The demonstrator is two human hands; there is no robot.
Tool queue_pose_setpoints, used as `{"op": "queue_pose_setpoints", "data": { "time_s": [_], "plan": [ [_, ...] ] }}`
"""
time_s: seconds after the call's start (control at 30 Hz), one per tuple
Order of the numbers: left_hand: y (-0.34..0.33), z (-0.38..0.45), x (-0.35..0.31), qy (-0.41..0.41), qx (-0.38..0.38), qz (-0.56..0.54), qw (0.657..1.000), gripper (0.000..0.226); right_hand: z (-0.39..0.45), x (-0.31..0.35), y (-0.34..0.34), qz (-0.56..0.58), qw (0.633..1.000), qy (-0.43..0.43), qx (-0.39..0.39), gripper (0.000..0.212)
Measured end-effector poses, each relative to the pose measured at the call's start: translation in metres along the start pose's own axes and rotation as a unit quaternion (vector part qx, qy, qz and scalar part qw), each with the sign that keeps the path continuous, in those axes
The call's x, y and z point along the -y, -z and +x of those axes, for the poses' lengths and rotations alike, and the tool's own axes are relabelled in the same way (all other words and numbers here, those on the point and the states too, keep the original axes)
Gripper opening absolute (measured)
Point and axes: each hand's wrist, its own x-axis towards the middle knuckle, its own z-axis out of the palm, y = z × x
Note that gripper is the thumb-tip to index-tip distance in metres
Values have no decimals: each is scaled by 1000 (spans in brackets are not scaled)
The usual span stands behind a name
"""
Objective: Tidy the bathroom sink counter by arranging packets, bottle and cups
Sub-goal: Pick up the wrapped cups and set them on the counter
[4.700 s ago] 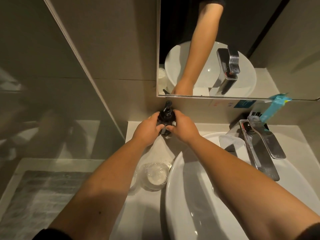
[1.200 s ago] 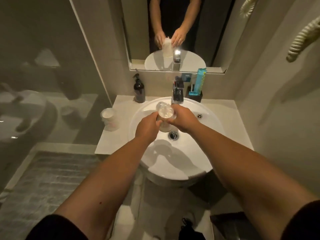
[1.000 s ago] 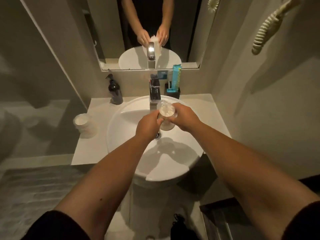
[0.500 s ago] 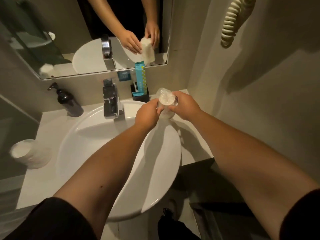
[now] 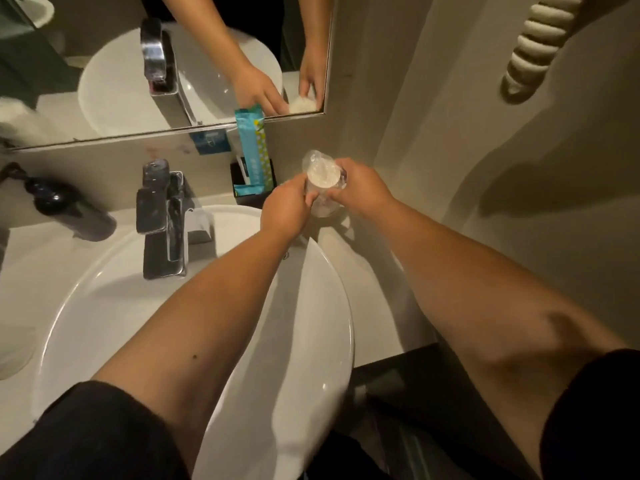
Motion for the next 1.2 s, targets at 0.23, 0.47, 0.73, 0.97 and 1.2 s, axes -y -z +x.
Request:
{"op": "queue_pose_setpoints", "data": {
  "time_s": [0.23,0.47,0.73,0.97,1.2],
  "plan": [
    [-5,27,12,46,-14,59,997,24,41,-4,-21,13,1000,0,15,59],
    [-23,34,10,103,29,107,988,21,50,-19,-29,13,999,-11,27,59],
    [-28,35,9,132,32,120,983,22,53,-24,-33,23,999,-9,21,56],
    [-29,37,6,144,34,127,981,23,57,-25,-38,11,1000,-10,14,52],
    [-23,28,1,132,14,107,985,33,49,-21,-29,-49,998,-18,19,80]
  ]
}}
